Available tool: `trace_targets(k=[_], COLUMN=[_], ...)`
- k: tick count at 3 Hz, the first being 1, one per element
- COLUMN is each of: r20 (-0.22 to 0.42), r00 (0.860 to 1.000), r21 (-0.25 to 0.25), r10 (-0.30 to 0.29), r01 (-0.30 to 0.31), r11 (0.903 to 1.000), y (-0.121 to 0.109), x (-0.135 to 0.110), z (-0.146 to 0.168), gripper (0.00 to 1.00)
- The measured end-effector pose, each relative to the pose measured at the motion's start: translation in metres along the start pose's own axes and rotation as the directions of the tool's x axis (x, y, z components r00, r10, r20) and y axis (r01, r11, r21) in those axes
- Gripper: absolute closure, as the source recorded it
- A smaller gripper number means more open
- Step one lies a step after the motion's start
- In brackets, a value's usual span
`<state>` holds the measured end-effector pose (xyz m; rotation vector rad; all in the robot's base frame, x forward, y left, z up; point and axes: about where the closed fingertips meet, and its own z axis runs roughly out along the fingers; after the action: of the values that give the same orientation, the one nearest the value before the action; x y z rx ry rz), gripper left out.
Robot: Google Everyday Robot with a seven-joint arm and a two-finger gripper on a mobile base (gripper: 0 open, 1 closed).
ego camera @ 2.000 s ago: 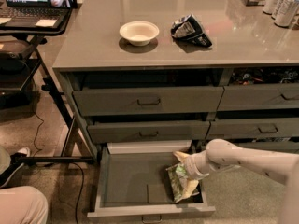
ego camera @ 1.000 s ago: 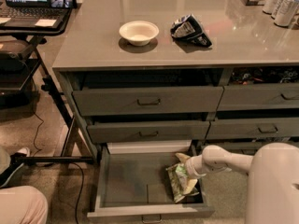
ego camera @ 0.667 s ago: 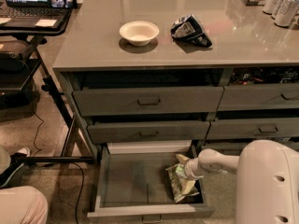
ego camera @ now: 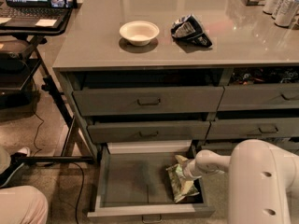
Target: Pick green jalapeno chip bag from bottom drawer and place on counter
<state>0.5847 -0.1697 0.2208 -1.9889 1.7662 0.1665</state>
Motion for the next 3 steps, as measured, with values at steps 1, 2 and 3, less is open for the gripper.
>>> trace_targets(k=[1, 2, 3], r20=[-0.014, -0.044, -0.073], r00=[1.0, 0.998, 0.995], r21=[-0.024, -0.077, -0.142], r10=[0.017, 0.039, 0.073], r01=[-0.017, -0.042, -0.083], r11=[0.9996, 0.9961, 0.9863], y=[-0.001, 0.0, 0.005], x=[0.008, 0.016, 0.029], z=[0.023, 0.044, 0.065], gripper=[0.0, 0.0, 0.0])
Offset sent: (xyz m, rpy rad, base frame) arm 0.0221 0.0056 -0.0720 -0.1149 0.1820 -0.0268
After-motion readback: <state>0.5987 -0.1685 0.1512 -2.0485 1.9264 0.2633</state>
